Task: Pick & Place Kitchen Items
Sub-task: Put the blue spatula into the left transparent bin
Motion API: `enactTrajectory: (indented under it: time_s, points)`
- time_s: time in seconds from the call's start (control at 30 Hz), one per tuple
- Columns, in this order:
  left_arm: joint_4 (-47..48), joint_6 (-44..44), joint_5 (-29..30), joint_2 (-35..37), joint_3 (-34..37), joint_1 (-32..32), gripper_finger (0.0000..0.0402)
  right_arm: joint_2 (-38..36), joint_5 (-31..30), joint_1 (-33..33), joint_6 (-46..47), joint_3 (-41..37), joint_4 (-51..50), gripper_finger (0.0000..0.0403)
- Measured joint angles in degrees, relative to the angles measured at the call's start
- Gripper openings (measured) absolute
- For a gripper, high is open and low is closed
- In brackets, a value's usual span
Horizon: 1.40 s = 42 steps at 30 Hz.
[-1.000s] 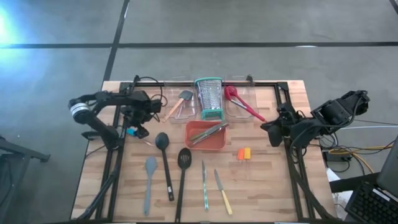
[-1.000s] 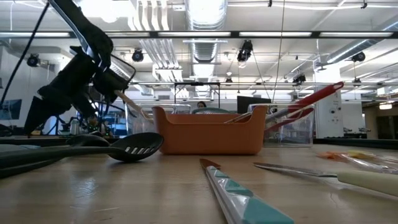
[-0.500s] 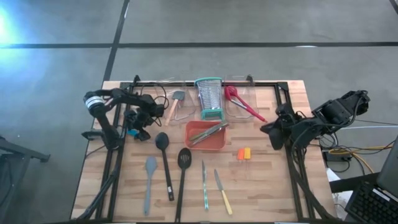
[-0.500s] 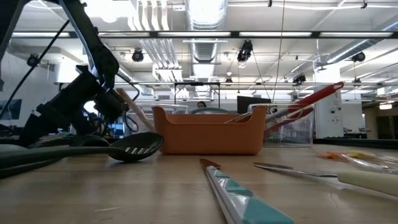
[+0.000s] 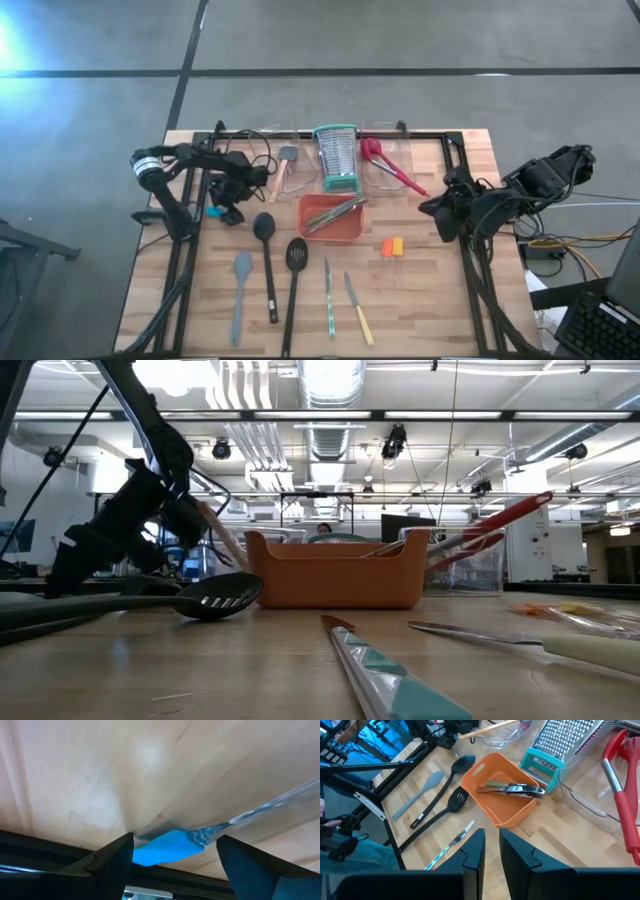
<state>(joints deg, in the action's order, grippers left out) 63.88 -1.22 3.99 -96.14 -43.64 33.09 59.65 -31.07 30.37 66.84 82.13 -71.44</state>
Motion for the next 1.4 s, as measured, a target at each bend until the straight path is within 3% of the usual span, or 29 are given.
enactTrajectory:
  time_s: [0.17, 0.37, 0.6, 0.7, 1.07, 1.4]
  points:
    - [-0.16, -0.17, 1.22, -0.28, -0.02, -0.21, 0.0231, -0.01, 0.02, 0.0, -0.01, 0.0, 0.06, 0.0052]
    - [-0.41, 1.6, 2.32, -0.21, -0.09, -0.32, 0.0082, -0.01, 0.02, 0.0, -0.01, 0.0, 0.15, 0.0052]
    - [-0.32, 2.18, 3.4, 0.55, -1.04, -1.12, 0.0065, -0.01, 0.07, 0.0, -0.01, 0.0, 0.26, 0.0052]
    - [-1.17, 0.87, 5.24, 1.68, -2.12, -2.52, 0.0005, -0.01, 0.07, 0.0, -0.01, 0.0, 0.26, 0.0052]
    - [-3.85, -0.88, 6.49, 5.02, -3.65, -5.53, 0.0002, 0.0, 0.09, 0.0, 0.27, 0.0, 0.5, 0.0052]
    - [-3.49, 5.71, 5.18, 11.62, -3.27, -5.69, 0.0055, 0.01, 0.22, 0.0, 0.19, 0.0, 0.7, 0.0052]
